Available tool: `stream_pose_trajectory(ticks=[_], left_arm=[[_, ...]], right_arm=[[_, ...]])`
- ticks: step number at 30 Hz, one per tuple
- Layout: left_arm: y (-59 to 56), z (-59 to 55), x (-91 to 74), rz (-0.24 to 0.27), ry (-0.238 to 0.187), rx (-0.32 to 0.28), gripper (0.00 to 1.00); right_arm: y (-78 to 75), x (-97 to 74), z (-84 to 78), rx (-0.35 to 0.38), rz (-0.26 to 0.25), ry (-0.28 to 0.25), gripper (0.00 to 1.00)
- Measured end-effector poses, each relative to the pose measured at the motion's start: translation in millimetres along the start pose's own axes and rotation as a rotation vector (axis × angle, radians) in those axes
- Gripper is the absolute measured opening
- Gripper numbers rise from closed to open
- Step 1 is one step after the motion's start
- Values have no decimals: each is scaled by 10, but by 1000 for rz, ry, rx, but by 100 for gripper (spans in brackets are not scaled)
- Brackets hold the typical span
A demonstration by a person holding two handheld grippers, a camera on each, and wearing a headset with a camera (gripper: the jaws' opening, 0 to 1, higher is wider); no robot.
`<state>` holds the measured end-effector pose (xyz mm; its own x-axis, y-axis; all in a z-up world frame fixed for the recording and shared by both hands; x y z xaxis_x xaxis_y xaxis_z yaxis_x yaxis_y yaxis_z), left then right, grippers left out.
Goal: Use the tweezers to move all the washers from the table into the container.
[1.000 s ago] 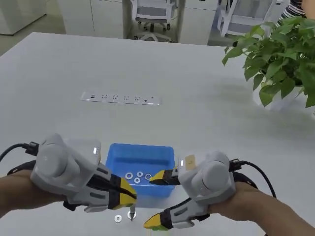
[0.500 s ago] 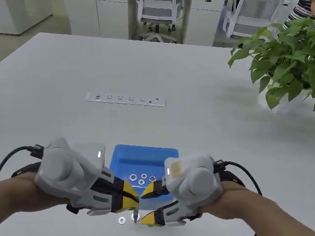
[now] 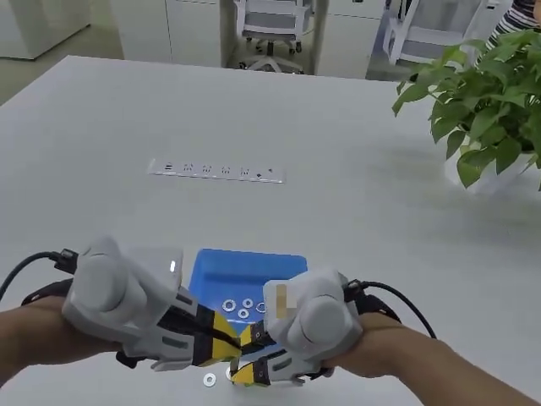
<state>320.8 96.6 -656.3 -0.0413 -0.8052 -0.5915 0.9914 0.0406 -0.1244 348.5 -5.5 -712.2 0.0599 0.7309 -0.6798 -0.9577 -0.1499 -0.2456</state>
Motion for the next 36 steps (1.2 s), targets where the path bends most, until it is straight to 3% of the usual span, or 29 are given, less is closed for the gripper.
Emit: stream_pose_trajectory(ticks=[6,36], left_arm=[[6,3,-1,4,4,1,6],[-10,27,6,15,20,4,6]], right_arm=[[32,14,-3,-2,7,6,11],[36,7,-24,96,-12,4,8]])
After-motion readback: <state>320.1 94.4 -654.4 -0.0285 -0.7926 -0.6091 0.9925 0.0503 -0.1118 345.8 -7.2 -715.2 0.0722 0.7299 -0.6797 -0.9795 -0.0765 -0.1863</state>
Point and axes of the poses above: the centre of the closed fingertips' face, and the gripper's own axes: x roughly forward along the fingers, y roughly to its left, z roughly out of its top, the point moved 9 cm from there along -x, roughly backward along the fingers, and after that the axes turned 13 degrees about -z, right-handed, at the moved point
